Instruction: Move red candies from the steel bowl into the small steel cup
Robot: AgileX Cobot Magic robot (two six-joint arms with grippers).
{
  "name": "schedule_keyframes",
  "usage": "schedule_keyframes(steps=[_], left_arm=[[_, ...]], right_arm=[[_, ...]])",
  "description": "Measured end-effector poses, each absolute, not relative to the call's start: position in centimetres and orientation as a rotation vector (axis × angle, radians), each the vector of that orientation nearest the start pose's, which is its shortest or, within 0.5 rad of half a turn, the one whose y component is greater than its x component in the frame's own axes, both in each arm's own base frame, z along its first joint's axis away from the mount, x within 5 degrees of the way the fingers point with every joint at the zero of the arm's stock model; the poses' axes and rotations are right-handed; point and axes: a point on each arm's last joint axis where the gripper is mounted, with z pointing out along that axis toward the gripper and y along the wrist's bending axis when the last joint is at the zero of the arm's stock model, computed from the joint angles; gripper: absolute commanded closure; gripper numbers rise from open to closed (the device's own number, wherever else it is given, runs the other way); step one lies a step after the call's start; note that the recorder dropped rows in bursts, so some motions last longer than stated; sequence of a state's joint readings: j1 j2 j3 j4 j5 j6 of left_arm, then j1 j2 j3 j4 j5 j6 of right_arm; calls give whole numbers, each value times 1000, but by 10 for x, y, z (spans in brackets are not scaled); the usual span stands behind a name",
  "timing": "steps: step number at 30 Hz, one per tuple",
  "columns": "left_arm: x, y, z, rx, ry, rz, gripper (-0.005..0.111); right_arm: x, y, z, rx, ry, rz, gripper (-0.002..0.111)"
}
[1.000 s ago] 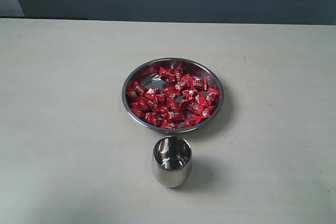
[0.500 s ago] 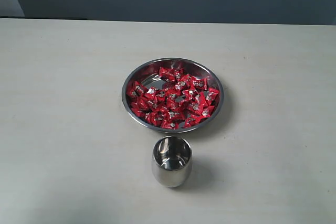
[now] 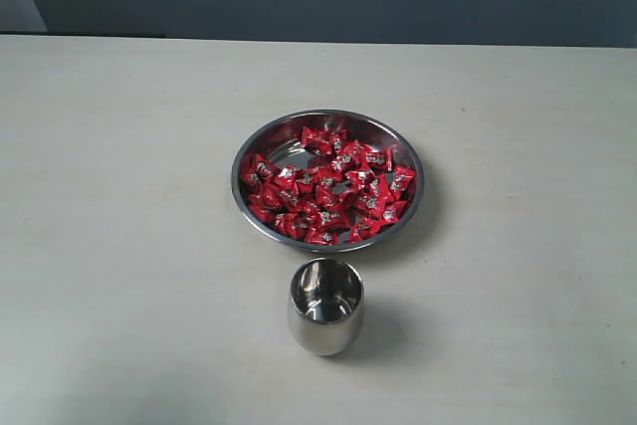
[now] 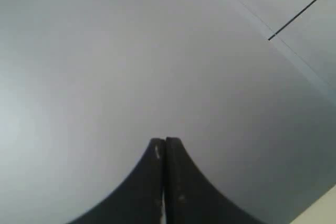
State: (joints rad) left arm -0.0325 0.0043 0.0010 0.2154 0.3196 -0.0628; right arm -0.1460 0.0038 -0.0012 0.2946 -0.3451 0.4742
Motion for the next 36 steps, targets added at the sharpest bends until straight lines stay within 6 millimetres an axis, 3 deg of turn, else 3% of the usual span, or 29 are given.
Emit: schedule_keyframes(steps=[11,19,22,25,27,29,33,36], left_arm=[[54,4,184,109,1800,139,106],[54,4,184,109,1800,139,106],[54,4,184,109,1800,139,106],[54,4,184,109,1800,139,106],[54,4,184,109,1800,139,106],[54,4,184,109,1800,139,106],[54,4,184,109,1800,139,106],[54,4,184,109,1800,139,106]], right_arm=[[47,-16,241,532,1051,383,108],[47,-12,244,536,1022,484,109],[45,-2,258,355,1004,457,109],[54,8,295,163,1067,376,109],[67,10,331,85,1113,316,109],[94,9,364,23,1180,257,109],[171,2,415,-39,1308,241,109],[234,-1,436,-99,1396,261,109]])
